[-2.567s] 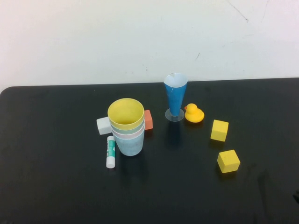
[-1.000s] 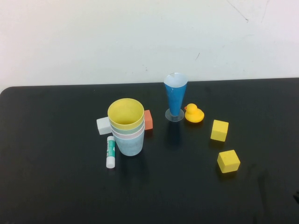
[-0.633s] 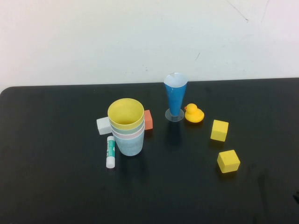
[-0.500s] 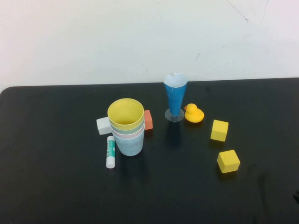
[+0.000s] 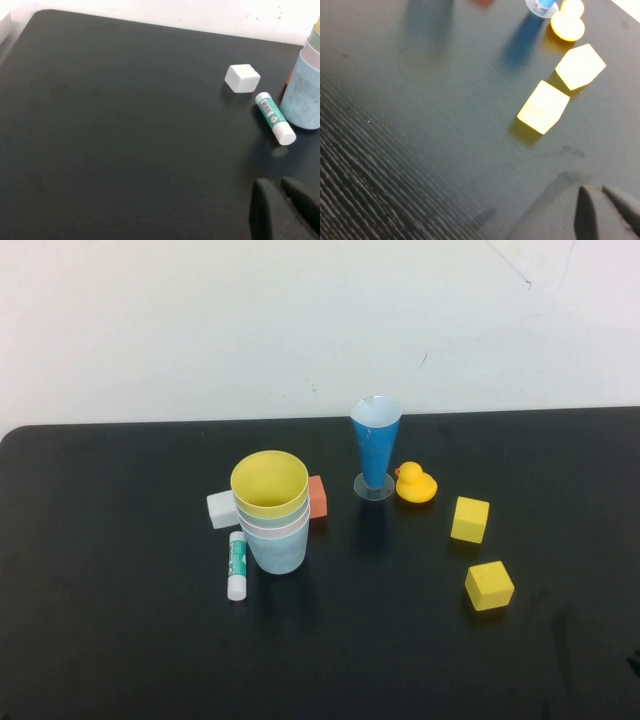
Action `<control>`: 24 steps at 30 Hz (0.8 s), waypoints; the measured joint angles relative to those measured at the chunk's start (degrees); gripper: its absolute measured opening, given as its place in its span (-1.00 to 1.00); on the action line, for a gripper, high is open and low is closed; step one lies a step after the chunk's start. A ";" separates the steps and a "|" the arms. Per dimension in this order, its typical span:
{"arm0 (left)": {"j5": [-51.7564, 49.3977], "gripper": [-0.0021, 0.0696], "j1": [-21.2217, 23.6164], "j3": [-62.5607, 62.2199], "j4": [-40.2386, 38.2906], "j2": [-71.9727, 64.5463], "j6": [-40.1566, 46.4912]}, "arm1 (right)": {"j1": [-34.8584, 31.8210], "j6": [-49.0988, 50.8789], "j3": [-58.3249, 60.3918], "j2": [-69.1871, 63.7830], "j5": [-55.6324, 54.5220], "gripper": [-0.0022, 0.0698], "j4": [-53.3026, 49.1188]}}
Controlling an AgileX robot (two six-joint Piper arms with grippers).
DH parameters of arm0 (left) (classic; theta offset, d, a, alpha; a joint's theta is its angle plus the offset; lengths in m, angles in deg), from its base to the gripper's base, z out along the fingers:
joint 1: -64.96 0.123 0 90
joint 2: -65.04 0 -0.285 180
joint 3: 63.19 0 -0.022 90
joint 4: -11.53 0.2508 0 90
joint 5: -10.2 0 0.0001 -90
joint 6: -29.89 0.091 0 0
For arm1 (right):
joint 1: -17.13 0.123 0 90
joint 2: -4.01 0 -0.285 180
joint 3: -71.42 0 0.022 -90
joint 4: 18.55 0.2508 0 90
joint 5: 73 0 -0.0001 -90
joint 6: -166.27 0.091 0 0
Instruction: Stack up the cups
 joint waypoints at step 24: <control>1.91 -0.94 0.13 0.21 -18.71 0.00 25.92 | 0.00 0.00 0.00 0.00 0.00 -0.94 0.00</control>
